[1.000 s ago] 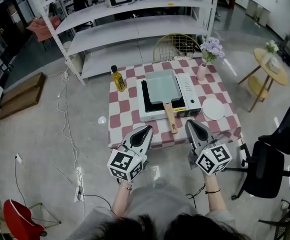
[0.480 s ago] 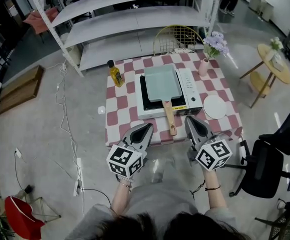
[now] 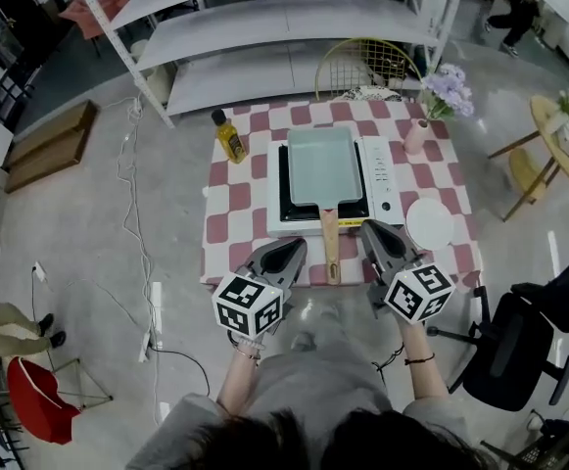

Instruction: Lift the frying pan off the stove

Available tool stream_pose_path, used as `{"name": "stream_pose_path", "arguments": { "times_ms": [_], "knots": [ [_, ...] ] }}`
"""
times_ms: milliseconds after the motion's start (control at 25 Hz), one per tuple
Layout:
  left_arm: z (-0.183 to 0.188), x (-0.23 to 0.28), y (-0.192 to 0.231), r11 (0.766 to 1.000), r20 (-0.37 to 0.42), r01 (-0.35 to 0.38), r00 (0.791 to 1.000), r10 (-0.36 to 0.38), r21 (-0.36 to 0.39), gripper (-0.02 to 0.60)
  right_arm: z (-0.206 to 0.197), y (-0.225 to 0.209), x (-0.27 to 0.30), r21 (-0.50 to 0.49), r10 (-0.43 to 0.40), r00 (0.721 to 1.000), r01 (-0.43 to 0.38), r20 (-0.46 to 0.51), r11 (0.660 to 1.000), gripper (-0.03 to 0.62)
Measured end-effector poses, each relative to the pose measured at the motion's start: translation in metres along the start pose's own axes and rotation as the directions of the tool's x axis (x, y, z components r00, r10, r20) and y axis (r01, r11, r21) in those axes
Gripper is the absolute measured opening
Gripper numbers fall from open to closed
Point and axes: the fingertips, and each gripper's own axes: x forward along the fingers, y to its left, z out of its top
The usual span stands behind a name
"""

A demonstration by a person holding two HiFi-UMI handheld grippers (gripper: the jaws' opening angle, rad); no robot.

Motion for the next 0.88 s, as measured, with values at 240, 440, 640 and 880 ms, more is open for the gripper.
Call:
{"name": "stream_pose_path", "arguments": {
  "times_ms": [240,440,640,880],
  "knots": [
    [-0.005,0.02,0.005,0.993,-0.048,0.006,0.999,-0.012,-0.121,0.029,-0.004,-0.012,0.021,0.044,0.093,0.993,-0.09,-0.07,0.995,0.023],
    [-0.011,0.03,0.009,0.988,-0.1,-0.031,0.995,0.016,-0.15,0.031,-0.007,-0.014,0.033,0.076,0.157,0.981,-0.149,-0.111,0.986,0.023],
    [-0.015,0.032,0.011,0.98,-0.124,-0.056,0.992,0.032,-0.193,0.031,-0.018,-0.014,0.042,0.112,0.197,0.966,-0.18,-0.168,0.977,0.023],
    [-0.016,0.032,0.013,0.971,-0.138,-0.059,0.99,0.027,-0.231,0.031,-0.026,-0.016,0.051,0.176,0.222,0.952,-0.186,-0.212,0.967,0.023]
  ]
}}
